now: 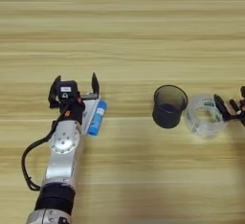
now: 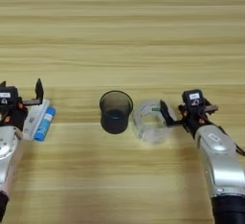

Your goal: Move the objects on the table

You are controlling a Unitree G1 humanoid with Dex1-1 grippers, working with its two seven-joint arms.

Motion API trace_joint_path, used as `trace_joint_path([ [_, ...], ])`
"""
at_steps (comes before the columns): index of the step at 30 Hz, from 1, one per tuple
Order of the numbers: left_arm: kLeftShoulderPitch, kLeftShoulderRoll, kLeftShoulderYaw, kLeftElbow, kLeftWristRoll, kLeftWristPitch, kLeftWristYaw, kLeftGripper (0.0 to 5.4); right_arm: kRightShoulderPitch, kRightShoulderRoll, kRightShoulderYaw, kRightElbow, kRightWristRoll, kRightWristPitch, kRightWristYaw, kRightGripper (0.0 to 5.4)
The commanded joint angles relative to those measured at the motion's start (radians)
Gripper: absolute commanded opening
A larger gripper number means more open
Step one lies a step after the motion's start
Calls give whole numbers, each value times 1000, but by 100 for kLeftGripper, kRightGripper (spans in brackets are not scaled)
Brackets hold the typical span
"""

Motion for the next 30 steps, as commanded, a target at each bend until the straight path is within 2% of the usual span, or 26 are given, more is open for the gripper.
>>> trace_joint_path([
  [1, 5, -2, -3, -6, 12, 3, 9, 540, -15, -17, 5, -19, 1, 68, 12, 537],
  [17, 7, -1, -7, -11, 12, 7, 13, 540, -5, -25, 41, -104, -7, 221, 44, 537],
  [30, 5, -1, -10, -10, 13, 9, 17, 540, 9, -20, 75, -53, -32, 206, 47, 537],
])
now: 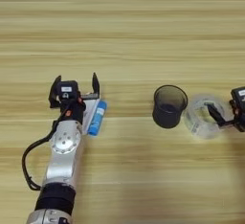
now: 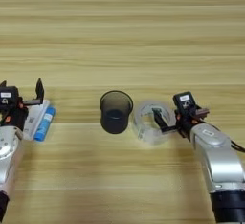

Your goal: Move the objects on the table

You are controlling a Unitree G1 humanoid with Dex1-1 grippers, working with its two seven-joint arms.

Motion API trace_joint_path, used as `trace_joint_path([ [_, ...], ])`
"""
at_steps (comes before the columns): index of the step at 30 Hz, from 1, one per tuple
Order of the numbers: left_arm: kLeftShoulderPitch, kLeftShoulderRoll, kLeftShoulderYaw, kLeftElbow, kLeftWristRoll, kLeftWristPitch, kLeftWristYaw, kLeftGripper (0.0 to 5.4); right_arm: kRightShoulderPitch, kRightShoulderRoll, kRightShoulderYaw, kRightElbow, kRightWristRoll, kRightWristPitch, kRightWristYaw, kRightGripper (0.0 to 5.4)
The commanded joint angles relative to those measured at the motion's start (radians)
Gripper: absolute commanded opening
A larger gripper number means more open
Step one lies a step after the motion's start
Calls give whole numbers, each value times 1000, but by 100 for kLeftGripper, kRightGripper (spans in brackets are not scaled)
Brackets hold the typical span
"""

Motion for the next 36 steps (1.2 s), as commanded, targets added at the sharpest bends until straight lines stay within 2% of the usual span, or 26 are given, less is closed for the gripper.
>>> trace_joint_path([
  [1, 4, -1, -2, -6, 11, 8, 6, 540, 6, -3, 11, 20, -6, -4, 7, 537],
  [8, 4, -1, -4, -7, 12, 9, 8, 540, -4, 2, 19, 46, -9, -8, 3, 528],
  [22, 8, -2, -6, -13, 14, 11, 10, 540, -4, 5, 29, 67, -6, 3, 7, 349],
  [36, 14, -4, -7, -24, 16, 15, 12, 540, 0, 4, 34, 67, -6, 10, 11, 201],
])
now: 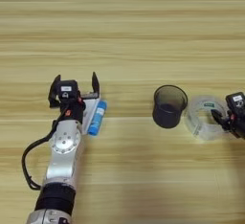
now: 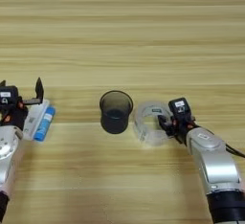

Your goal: Move the objects on the table

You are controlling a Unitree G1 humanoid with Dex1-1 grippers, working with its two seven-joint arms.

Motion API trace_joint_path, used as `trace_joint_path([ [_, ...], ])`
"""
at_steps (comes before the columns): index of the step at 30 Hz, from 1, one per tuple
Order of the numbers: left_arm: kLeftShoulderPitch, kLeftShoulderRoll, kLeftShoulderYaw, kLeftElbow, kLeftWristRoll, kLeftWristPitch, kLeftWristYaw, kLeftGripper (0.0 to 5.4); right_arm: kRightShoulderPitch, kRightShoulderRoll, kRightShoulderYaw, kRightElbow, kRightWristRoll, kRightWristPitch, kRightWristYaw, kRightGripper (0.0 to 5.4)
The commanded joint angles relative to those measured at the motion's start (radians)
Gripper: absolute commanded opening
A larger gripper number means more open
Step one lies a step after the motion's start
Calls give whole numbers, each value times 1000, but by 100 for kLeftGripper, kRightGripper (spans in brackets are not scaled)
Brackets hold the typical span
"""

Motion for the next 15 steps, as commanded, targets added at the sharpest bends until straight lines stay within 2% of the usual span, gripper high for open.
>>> trace_joint_path([
  [1, 11, -3, -5, -12, 10, 14, 5, 540, 6, 0, 3, 11, -3, 24, 1, 192],
  [7, 13, -4, -4, -16, 11, 16, 4, 540, 8, 1, 1, 8, -4, 24, -3, 137],
  [15, 11, -3, -2, -13, 10, 15, 2, 540, 16, 3, -11, -11, -8, 11, -21, 134],
])
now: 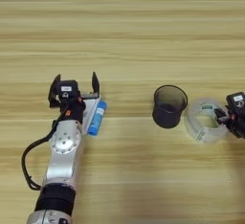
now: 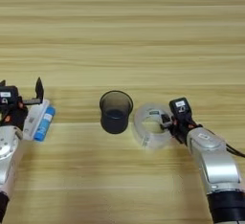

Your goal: Move the objects on the table

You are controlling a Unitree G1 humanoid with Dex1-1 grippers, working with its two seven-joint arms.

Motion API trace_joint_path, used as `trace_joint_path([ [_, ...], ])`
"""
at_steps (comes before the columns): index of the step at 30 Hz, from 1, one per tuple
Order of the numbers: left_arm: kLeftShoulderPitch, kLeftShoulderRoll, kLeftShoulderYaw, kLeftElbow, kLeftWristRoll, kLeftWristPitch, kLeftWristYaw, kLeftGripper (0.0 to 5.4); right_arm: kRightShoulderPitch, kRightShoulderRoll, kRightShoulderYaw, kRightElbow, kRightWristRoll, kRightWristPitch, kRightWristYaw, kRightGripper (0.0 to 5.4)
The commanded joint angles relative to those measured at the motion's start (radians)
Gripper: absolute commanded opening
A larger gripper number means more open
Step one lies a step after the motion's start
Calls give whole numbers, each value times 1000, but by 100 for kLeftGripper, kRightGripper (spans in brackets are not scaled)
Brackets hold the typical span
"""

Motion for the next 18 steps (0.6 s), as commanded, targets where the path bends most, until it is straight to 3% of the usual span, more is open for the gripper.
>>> trace_joint_path([
  [1, 7, -1, -2, -4, 5, 13, 1, 540, 15, 3, -9, -9, -7, 8, -17, 134],
  [18, 2, 1, 0, 3, 5, 10, -2, 540, 75, 15, -54, -141, -32, -64, -100, 122],
])
